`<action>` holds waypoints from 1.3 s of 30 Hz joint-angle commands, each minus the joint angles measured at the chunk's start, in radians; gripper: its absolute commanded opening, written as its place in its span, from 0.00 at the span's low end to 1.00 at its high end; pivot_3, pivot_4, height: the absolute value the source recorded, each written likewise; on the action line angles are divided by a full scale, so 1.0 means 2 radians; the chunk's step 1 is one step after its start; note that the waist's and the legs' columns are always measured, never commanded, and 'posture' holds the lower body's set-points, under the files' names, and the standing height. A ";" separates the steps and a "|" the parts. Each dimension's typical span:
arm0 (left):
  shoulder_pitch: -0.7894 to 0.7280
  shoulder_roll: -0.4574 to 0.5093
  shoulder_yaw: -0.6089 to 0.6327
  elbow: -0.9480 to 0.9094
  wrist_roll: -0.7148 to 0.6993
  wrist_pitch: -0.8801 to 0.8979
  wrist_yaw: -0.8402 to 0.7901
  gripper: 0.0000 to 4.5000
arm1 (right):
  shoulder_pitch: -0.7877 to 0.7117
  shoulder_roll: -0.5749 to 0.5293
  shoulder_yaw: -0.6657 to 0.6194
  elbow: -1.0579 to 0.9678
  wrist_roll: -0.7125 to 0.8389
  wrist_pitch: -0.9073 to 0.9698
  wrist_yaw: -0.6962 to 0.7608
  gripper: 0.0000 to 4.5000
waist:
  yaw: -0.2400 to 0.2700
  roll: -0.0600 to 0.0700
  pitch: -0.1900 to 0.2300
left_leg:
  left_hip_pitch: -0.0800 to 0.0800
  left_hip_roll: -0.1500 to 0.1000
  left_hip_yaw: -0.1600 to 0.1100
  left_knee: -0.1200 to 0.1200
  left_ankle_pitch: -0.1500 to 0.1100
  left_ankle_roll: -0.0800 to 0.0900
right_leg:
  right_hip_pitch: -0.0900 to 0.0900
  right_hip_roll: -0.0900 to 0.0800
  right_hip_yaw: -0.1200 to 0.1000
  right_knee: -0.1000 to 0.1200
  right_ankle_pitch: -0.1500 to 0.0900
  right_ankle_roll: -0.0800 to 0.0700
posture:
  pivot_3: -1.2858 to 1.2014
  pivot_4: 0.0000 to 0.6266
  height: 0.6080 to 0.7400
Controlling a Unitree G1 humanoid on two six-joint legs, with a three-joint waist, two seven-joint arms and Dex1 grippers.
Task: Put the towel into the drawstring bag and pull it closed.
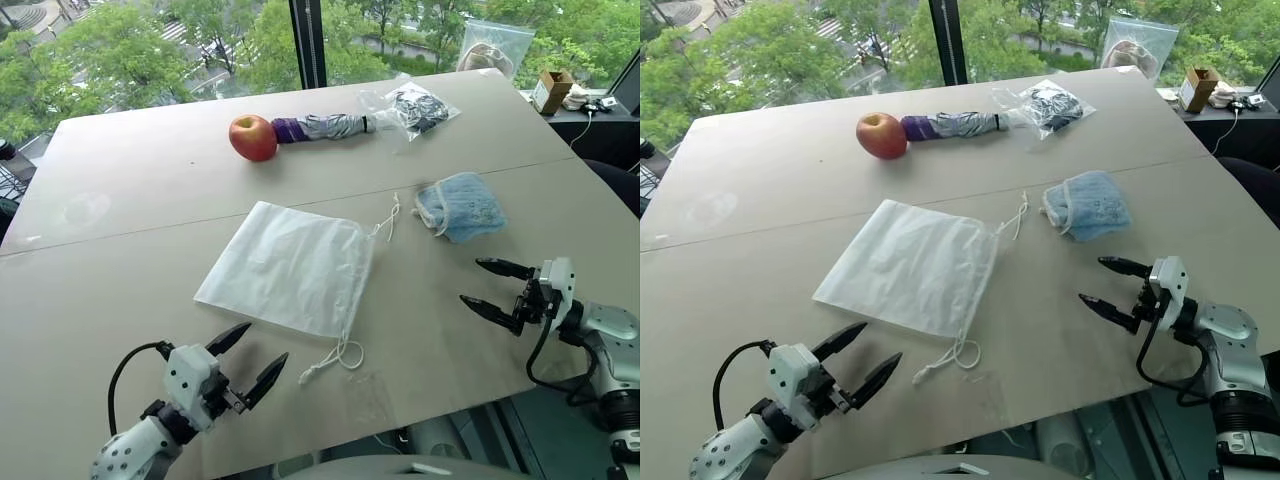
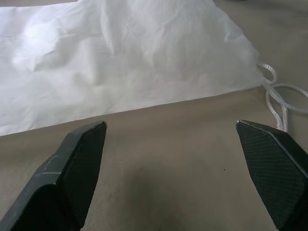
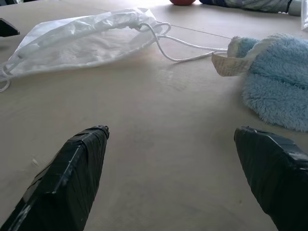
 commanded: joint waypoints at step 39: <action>-0.366 -0.004 -0.258 -0.115 0.191 0.356 0.239 0.99 | 0.014 0.055 0.056 -0.119 -0.014 0.048 -0.081 1.00 | 0.005 -0.001 0.000 | 0.001 -0.002 -0.003 0.007 0.000 0.000 | 0.001 0.001 0.000 0.007 0.001 0.001 | 0.52 0.24 1.00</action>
